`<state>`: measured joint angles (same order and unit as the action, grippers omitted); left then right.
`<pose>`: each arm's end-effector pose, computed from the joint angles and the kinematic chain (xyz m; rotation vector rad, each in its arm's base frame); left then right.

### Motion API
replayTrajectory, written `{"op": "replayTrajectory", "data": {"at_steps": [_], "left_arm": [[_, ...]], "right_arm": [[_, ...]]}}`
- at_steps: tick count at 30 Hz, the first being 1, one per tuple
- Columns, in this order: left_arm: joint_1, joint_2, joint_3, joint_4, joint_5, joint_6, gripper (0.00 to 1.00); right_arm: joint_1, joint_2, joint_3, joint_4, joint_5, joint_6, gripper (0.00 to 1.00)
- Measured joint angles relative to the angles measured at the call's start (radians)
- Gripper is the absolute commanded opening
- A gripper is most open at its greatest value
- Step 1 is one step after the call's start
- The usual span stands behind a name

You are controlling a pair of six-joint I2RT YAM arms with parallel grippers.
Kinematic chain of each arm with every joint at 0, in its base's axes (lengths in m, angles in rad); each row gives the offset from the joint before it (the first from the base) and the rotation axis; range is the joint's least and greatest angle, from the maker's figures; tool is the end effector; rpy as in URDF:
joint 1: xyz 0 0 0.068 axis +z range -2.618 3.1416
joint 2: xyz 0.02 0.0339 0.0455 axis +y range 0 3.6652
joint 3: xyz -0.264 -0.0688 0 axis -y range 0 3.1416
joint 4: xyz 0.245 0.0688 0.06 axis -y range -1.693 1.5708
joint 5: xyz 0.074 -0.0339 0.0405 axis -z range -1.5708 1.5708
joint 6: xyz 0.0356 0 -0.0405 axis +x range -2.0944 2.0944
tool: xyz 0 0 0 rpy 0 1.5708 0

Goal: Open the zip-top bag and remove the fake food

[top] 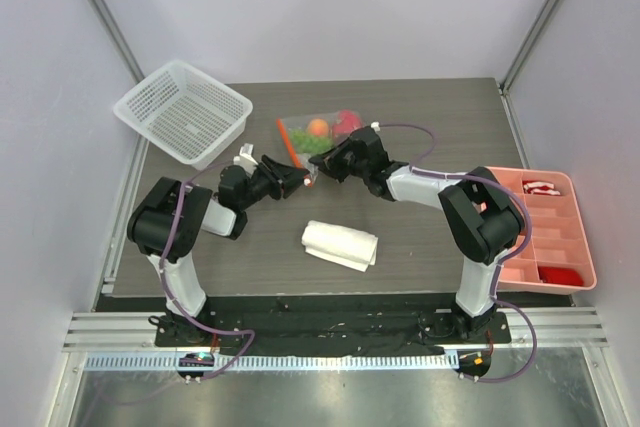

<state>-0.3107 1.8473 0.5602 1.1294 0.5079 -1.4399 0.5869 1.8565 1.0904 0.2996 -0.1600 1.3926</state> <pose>0.3013 -0.1149 0.1326 -0.6953 1.9251 -1.6419 0.3383 0.2318 0.1911 0.8092 2.1930 1.3050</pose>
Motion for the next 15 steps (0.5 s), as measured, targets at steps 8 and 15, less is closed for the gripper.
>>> {"op": "replayTrajectory", "data": {"at_steps": [8,15], "left_arm": [[0.001,0.0,0.0,0.061,0.001,-0.027,0.18],[0.002,-0.003,0.001,0.061,0.004,-0.015,0.0]], "right_arm": [[0.0,0.0,-0.007,0.008,0.002,0.004,0.04],[0.003,-0.001,-0.01,-0.025,0.005,-0.026,0.54]]}}
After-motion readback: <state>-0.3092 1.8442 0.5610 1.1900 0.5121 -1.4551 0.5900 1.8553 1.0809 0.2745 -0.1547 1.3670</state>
